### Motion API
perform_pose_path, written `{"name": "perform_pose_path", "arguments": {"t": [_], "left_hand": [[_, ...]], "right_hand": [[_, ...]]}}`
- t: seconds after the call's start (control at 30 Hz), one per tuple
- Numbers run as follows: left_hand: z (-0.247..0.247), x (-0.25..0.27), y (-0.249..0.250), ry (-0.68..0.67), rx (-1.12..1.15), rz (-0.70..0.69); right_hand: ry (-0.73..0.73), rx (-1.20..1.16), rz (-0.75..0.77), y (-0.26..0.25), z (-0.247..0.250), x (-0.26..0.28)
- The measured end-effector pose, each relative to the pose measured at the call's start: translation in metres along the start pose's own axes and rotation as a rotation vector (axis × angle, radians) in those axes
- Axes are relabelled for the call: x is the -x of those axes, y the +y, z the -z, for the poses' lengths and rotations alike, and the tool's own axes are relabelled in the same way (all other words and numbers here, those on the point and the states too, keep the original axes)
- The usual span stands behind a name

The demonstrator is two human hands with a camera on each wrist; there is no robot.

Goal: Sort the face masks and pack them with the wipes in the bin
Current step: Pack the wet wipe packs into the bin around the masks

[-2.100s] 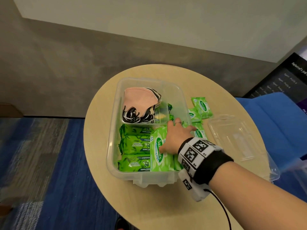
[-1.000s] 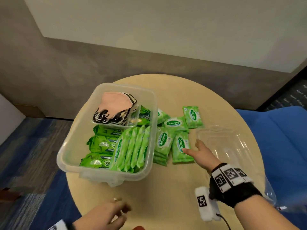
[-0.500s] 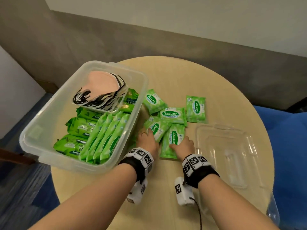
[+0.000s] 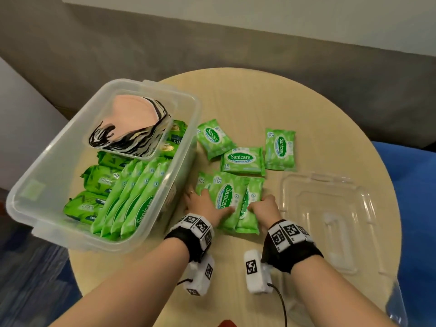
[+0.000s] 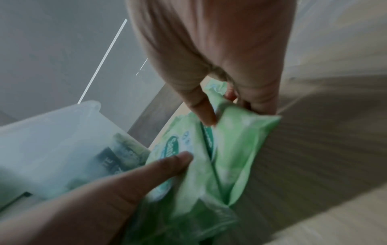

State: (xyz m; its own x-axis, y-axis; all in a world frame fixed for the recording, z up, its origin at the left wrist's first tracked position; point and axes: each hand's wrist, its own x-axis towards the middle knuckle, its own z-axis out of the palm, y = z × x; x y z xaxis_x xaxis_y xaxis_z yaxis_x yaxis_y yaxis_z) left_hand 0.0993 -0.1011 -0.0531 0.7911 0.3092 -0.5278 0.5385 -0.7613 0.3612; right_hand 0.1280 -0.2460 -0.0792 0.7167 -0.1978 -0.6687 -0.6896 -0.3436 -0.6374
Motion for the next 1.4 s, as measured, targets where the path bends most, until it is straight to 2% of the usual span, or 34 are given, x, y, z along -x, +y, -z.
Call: {"name": "perform_pose_path", "arguments": {"t": [0.1, 0.17, 0.23, 0.37, 0.5, 0.6, 0.7, 0.8, 0.9, 1.07, 1.17, 1.27, 1.4], "left_hand": [[0.000, 0.000, -0.006, -0.047, 0.048, -0.036], [0.001, -0.001, -0.011, -0.053, 0.113, -0.075], [0.000, -0.003, -0.016, -0.058, 0.239, -0.075], [0.000, -0.006, -0.019, 0.007, 0.699, 0.000], [0.005, -0.004, -0.018, -0.061, 0.946, -0.021], [0.002, -0.003, -0.020, -0.045, 0.933, -0.125], [0.001, -0.001, -0.021, -0.024, 0.948, -0.152], [-0.003, 0.003, -0.020, -0.176, 1.017, -0.179], [-0.009, 0.005, -0.020, -0.310, 0.997, -0.264], [-0.008, -0.002, -0.024, -0.289, 1.046, -0.381], [-0.008, 0.002, -0.025, -0.339, 1.051, -0.460], [-0.009, 0.004, -0.023, -0.291, 1.059, -0.515], [-0.015, 0.004, -0.024, -0.249, 0.995, -0.563]], "right_hand": [[-0.050, -0.270, -0.004, 0.012, -0.008, -0.007], [-0.096, -0.353, 0.020, 0.023, -0.015, -0.013], [-0.143, -0.349, 0.057, 0.027, -0.017, -0.011], [-0.139, -0.362, 0.119, 0.016, -0.008, 0.009], [-0.050, -0.355, 0.155, 0.018, 0.000, 0.014], [-0.016, -0.371, 0.219, 0.019, 0.006, 0.023], [-0.078, -0.469, 0.294, 0.015, 0.014, 0.034], [-0.204, -0.505, 0.328, 0.009, 0.013, 0.044], [-0.263, -0.473, 0.314, 0.008, 0.004, 0.042], [-0.278, -0.447, 0.310, 0.008, 0.004, 0.041], [-0.364, -0.348, 0.439, 0.007, 0.011, 0.041], [-0.395, -0.367, 0.552, 0.004, 0.011, 0.044], [-0.452, -0.355, 0.550, 0.017, -0.003, 0.049]]}}
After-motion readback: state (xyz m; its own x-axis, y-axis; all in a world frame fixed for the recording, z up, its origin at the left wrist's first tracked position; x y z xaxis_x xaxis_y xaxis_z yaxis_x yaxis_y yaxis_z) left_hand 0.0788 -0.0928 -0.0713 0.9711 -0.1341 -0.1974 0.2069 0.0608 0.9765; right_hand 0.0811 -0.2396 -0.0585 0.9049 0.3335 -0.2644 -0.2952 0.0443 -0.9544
